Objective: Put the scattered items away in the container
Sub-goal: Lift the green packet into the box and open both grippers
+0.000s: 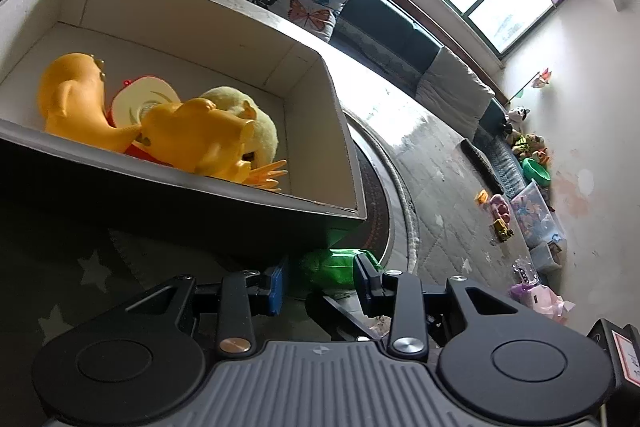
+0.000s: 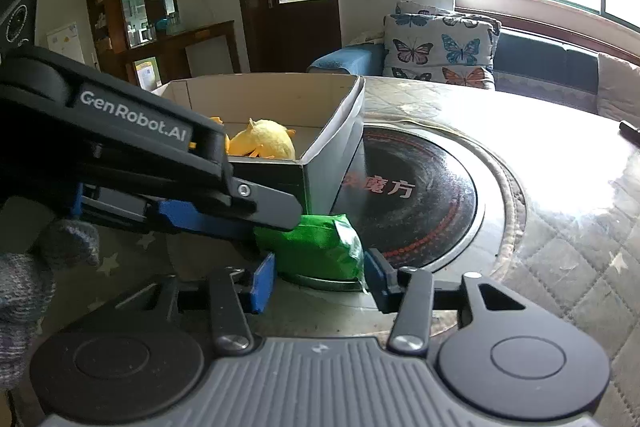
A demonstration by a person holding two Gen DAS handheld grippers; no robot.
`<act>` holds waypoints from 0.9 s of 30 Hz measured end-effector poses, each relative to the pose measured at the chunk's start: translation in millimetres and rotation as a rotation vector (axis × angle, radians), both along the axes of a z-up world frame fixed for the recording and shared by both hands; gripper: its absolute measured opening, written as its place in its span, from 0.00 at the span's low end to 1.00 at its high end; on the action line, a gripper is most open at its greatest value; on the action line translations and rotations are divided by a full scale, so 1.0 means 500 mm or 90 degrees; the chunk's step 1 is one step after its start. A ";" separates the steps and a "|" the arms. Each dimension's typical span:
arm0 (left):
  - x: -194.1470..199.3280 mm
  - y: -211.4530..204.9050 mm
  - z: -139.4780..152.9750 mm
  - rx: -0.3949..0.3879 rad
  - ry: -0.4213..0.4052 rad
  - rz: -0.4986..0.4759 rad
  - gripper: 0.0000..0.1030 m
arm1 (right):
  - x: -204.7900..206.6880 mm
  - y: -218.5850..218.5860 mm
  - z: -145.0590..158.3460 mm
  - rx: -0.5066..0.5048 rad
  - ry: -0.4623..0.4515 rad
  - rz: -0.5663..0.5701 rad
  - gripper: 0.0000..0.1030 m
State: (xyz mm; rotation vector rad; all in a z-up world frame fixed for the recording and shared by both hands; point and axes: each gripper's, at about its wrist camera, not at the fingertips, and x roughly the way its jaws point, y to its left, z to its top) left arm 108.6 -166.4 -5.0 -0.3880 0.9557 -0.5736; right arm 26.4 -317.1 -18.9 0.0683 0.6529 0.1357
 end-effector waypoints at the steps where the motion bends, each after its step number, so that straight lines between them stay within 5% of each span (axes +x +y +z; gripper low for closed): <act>1: -0.001 -0.001 0.001 0.002 -0.003 -0.001 0.36 | -0.001 0.000 0.000 0.002 0.000 -0.001 0.41; 17: -0.055 0.020 0.082 -0.037 -0.068 -0.009 0.33 | -0.057 0.025 0.082 -0.019 -0.064 -0.021 0.37; 27: -0.005 0.048 0.128 -0.065 -0.097 0.046 0.34 | 0.011 0.050 0.135 -0.038 -0.111 0.006 0.37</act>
